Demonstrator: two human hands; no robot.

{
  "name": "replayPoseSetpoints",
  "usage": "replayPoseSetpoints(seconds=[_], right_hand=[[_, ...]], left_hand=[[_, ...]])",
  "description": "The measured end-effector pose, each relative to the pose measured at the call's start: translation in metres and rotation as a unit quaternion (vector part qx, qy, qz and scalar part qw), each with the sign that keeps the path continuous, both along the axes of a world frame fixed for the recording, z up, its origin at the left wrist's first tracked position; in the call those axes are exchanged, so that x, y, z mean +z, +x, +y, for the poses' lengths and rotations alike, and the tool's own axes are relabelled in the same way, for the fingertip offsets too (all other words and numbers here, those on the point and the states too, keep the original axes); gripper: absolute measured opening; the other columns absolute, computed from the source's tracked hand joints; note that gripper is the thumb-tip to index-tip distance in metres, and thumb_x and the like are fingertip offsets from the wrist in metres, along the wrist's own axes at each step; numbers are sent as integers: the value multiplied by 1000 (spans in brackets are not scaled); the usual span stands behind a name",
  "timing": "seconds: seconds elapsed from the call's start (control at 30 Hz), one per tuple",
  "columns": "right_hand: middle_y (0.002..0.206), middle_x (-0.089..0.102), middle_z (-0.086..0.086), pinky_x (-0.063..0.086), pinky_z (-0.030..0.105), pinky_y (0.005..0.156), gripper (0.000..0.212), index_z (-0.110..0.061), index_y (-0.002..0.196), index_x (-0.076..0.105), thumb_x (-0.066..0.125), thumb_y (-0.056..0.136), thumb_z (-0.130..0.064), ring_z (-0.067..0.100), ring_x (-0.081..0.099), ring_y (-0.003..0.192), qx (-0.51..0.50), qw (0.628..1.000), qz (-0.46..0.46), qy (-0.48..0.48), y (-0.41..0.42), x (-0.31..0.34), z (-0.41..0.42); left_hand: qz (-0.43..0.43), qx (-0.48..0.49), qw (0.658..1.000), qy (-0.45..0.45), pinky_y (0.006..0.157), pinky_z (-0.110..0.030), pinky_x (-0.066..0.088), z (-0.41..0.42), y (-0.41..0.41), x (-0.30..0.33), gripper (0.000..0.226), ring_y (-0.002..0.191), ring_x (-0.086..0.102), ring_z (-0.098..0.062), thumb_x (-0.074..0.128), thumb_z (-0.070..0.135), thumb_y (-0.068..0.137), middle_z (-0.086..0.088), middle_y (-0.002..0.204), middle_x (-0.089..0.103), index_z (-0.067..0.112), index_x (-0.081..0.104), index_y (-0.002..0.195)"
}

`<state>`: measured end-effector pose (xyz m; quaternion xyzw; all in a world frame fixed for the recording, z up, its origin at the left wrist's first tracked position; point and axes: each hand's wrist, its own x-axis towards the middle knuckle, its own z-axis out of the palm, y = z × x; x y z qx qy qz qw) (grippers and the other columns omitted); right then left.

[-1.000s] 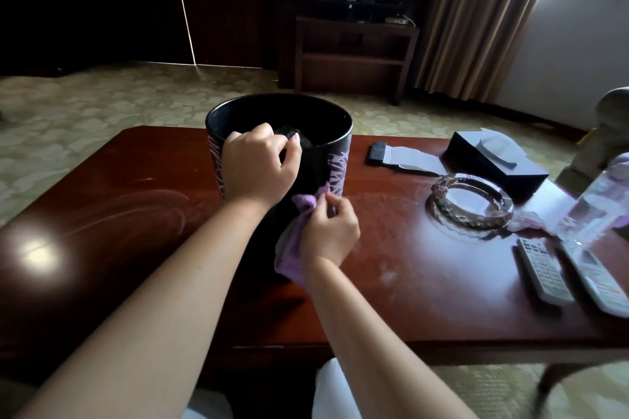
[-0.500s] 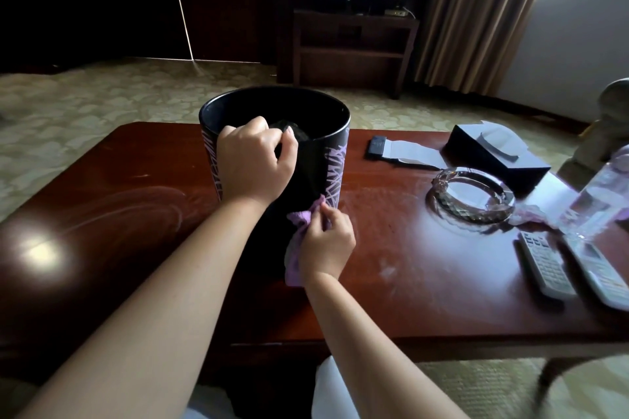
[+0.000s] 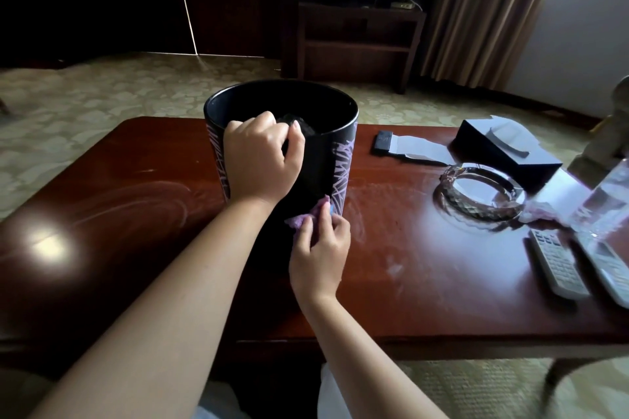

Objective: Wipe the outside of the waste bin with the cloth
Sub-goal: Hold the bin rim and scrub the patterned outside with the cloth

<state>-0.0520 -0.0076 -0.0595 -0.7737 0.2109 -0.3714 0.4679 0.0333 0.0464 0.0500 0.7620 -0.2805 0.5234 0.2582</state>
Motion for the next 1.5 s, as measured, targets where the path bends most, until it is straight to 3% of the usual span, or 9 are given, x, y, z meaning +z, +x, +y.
replayPoseSetpoints(seconds=[0.2, 0.37, 0.47, 0.6, 0.8, 1.03, 1.17, 1.3, 1.5], right_hand=[[130, 43, 12, 22, 26, 98, 49, -13, 143, 37, 39, 98, -31, 24, 33, 122, 36, 969, 242, 30, -6, -34, -18], [133, 34, 8, 19, 26, 104, 64, -12, 148, 23, 48, 93, -32, 22, 26, 127, 59, 977, 207, 8, -9, -25, -11], [137, 32, 11, 19, 30, 107, 66, -11, 149, 18, 48, 92, -25, 25, 25, 128, 76, 965, 250, -3, -10, -30, -14], [136, 37, 13, 30, 38, 104, 55, -15, 144, 29, 43, 92, -25, 28, 30, 129, 90, 938, 331, 43, -8, -31, -27], [121, 49, 15, 38, 36, 99, 38, -16, 122, 53, 45, 85, -24, 34, 45, 118, 115, 929, 343, 70, -7, -31, -39], [124, 44, 16, 30, 32, 99, 29, -12, 117, 53, 41, 91, -18, 32, 37, 121, 115, 937, 323, 58, 4, -29, -48], [123, 44, 12, 32, 36, 100, 42, -17, 133, 44, 41, 92, -24, 29, 35, 123, 140, 934, 329, -16, -7, -41, -41], [129, 40, 9, 33, 43, 101, 49, -20, 143, 31, 37, 95, -30, 26, 30, 127, 136, 928, 345, -29, -10, -47, -32], [123, 42, 11, 33, 41, 102, 38, -16, 130, 43, 36, 95, -29, 29, 33, 123, 109, 930, 351, -29, 6, -41, -48]], left_hand=[[-3, -1, 1000, -3, 53, -35, 31, -1, 0, 0, 38, 45, 41, -28, 48, 21, 88, -6, 51, 39, 21, 29, 55], [-8, 5, 1000, -5, 53, -35, 28, -2, 0, -2, 39, 45, 40, -28, 48, 20, 88, -7, 51, 39, 19, 31, 54], [-8, 5, 1000, -2, 53, -35, 29, -1, 0, -1, 38, 45, 41, -28, 48, 20, 89, -7, 51, 39, 19, 31, 54], [-9, 5, 1000, -1, 53, -35, 29, -2, 0, -2, 37, 46, 41, -28, 47, 21, 89, -7, 51, 39, 20, 30, 55], [-8, 4, 1000, -3, 53, -35, 29, -2, 1, -1, 38, 45, 40, -28, 47, 20, 89, -6, 51, 37, 20, 29, 55], [-6, 18, 1000, 2, 53, -36, 31, -1, 2, -2, 38, 46, 43, -29, 47, 21, 88, -8, 51, 41, 20, 31, 55], [-5, 19, 1000, -8, 53, -34, 30, -3, 3, -2, 38, 45, 42, -28, 49, 21, 86, -5, 51, 37, 21, 28, 54], [-7, 17, 1000, -12, 53, -34, 29, -3, 3, -1, 38, 44, 42, -28, 49, 20, 86, -3, 51, 35, 21, 28, 54], [-2, 15, 1000, -5, 54, -35, 31, -2, 2, 0, 37, 45, 43, -29, 49, 22, 86, -7, 50, 40, 21, 28, 55]])
